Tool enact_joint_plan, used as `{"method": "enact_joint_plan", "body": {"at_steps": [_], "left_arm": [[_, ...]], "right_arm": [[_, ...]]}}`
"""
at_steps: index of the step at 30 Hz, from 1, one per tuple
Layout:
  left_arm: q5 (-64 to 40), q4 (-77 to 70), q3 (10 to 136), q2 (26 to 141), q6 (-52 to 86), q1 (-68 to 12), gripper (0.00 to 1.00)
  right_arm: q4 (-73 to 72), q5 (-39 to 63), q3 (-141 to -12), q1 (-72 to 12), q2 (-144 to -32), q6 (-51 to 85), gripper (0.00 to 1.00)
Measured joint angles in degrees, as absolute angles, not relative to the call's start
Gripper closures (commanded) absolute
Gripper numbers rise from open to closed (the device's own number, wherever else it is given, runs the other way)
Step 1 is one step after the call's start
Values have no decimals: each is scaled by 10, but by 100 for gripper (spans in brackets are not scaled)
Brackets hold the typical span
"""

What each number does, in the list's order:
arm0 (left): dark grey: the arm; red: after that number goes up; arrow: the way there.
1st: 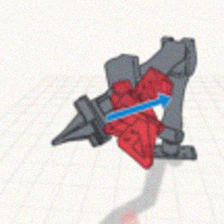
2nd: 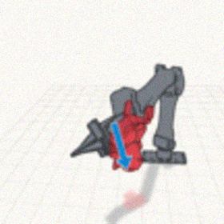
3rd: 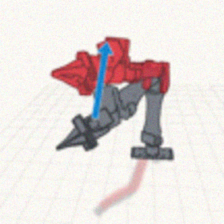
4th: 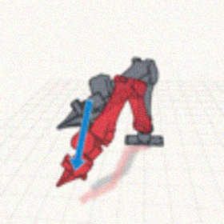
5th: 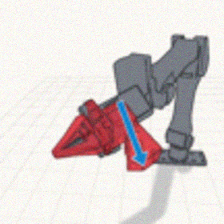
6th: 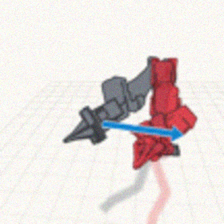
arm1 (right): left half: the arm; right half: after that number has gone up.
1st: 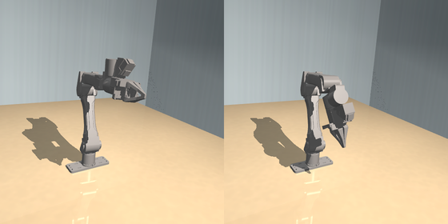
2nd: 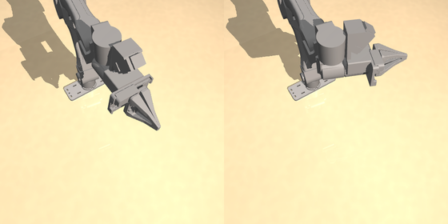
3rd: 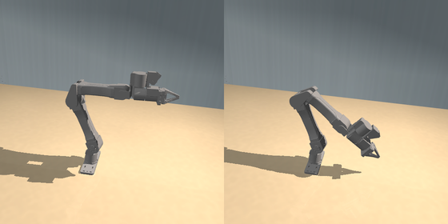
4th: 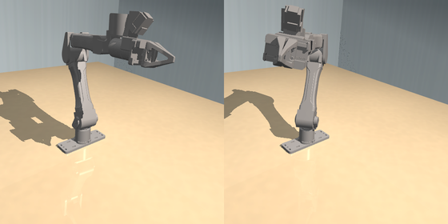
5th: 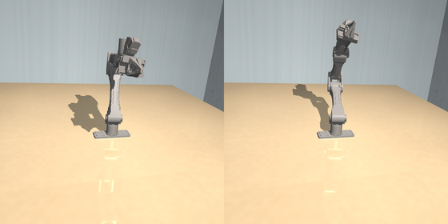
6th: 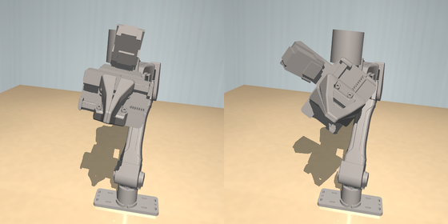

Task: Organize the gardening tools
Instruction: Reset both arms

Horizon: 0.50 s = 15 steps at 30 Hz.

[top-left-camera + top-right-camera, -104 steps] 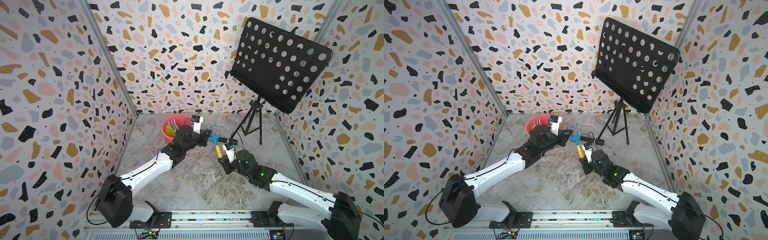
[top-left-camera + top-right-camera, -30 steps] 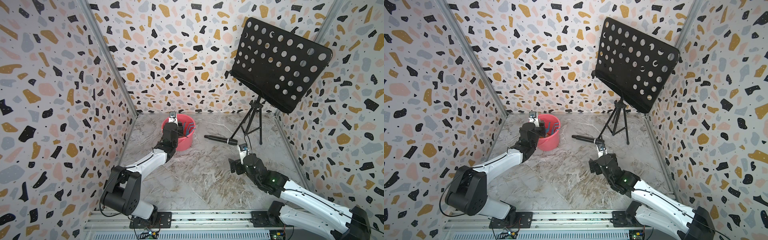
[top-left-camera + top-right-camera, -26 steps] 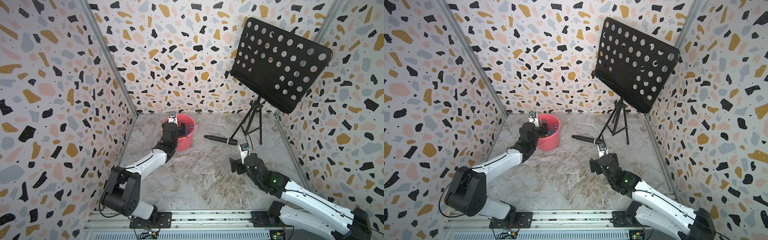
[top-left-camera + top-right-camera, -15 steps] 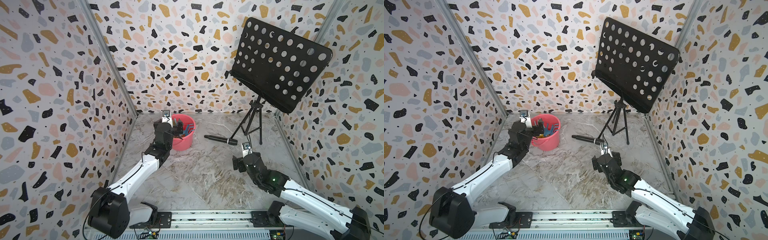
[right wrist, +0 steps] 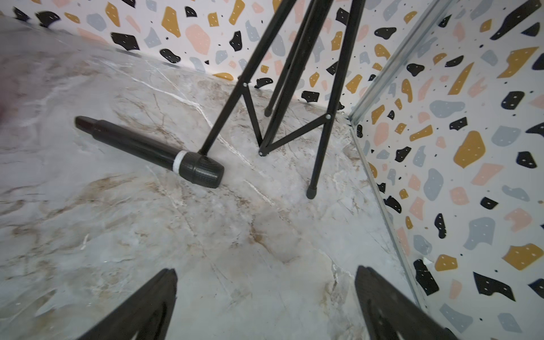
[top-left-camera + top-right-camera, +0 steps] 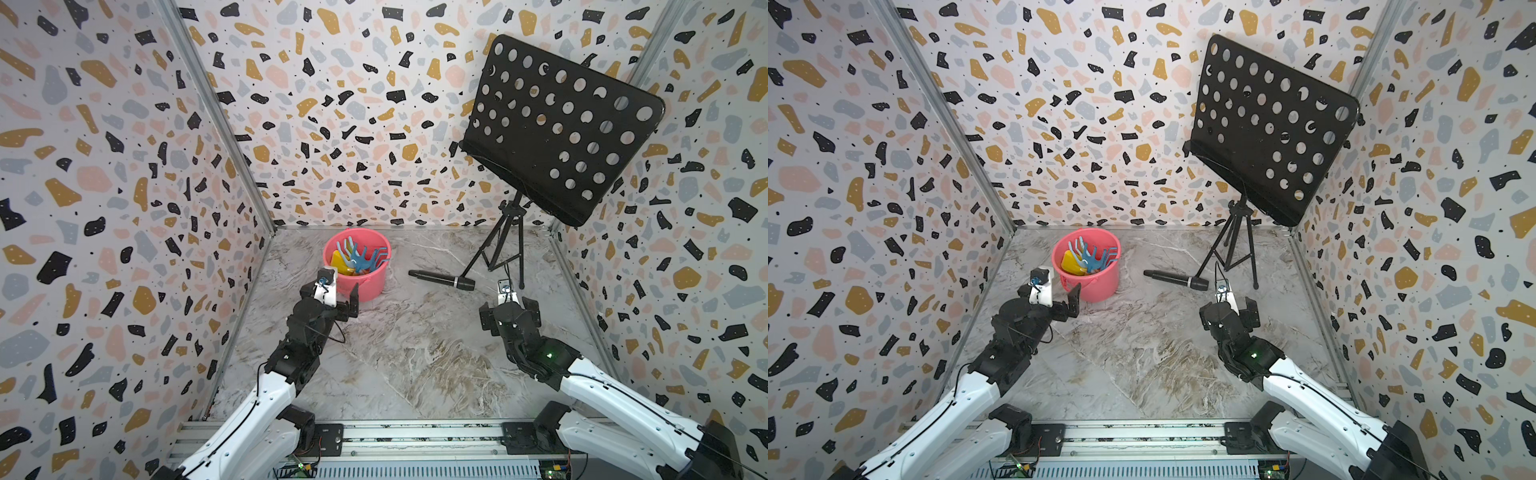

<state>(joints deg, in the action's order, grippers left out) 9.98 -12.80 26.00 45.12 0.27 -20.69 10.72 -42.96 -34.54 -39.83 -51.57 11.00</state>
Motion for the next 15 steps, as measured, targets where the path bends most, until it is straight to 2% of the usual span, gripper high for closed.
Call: {"method": "enact_joint_plan", "body": {"at_steps": [8,15], "left_arm": [[131,-159,170,456,-22,-207,0],[180,-204,141,491,-26,-205,1]], "right_arm": [[-6,-430,-281,-333,-560,60,0],[-96,-404,-249,-256,-605,47,0]]}}
